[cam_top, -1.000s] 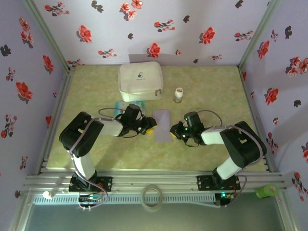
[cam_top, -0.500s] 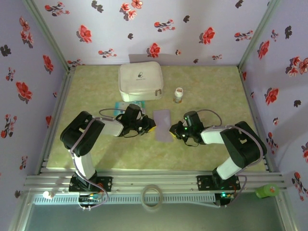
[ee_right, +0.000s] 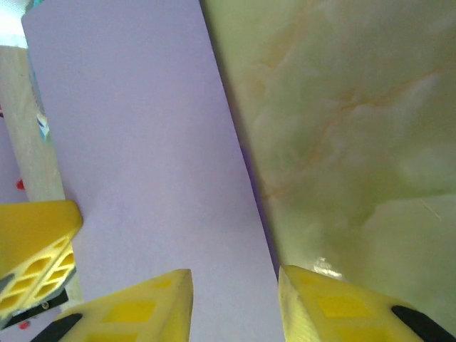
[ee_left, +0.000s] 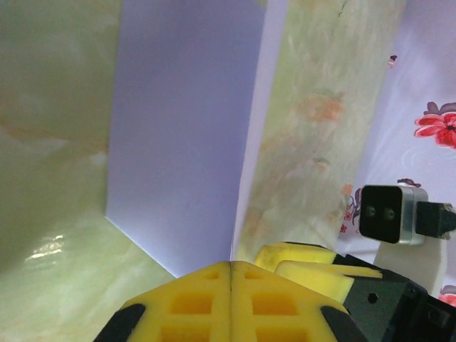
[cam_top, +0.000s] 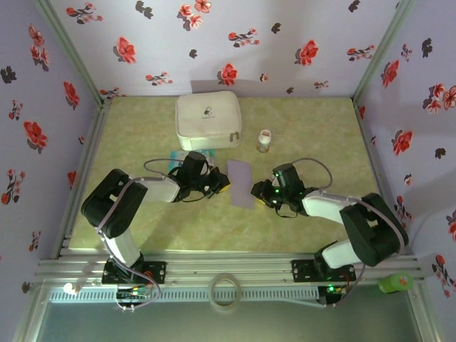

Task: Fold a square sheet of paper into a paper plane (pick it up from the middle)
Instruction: Third fold the triangle at the center of the table.

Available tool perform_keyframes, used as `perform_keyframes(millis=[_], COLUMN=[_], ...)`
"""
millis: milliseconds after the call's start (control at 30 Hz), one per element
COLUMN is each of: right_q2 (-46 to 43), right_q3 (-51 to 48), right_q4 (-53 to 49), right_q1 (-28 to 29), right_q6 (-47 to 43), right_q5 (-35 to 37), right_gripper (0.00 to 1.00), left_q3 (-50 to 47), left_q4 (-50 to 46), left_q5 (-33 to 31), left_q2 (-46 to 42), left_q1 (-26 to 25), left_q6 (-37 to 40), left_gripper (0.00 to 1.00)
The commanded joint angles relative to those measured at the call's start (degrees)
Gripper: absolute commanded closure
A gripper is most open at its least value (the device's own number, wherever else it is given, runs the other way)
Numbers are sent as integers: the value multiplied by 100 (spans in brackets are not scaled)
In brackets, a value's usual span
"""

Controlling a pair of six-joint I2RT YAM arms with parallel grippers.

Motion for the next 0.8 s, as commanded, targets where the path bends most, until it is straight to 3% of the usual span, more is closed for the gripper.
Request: perform_keyframes(millis=[0,200,367,533,767], right_q2=[-454,-1304,-1742,-1650,-1059], right_q3=[205,26,-171,-265,-152], right_q4=[-890,-939,-661,-161,322], right_q1=[47,424,1620,2748,3638], right_q6=[-647,-1688,-3341,-4721,-5547], right_q5=[456,956,2099,3002,4492], right_gripper=[62,56,48,44,40], left_q3=[-99,-149,-145,-56,16], left_q4=[-44,-15,-59,-260,-385], left_q5=[-43,-57,-63,-89,-100], left_q2=[-212,-238,-352,-390,-381], left_q1=[-39,-46,-43,-41,-40], left_q6=[-114,-303,-448,-433,-379], left_gripper=[100,100,100,100,100])
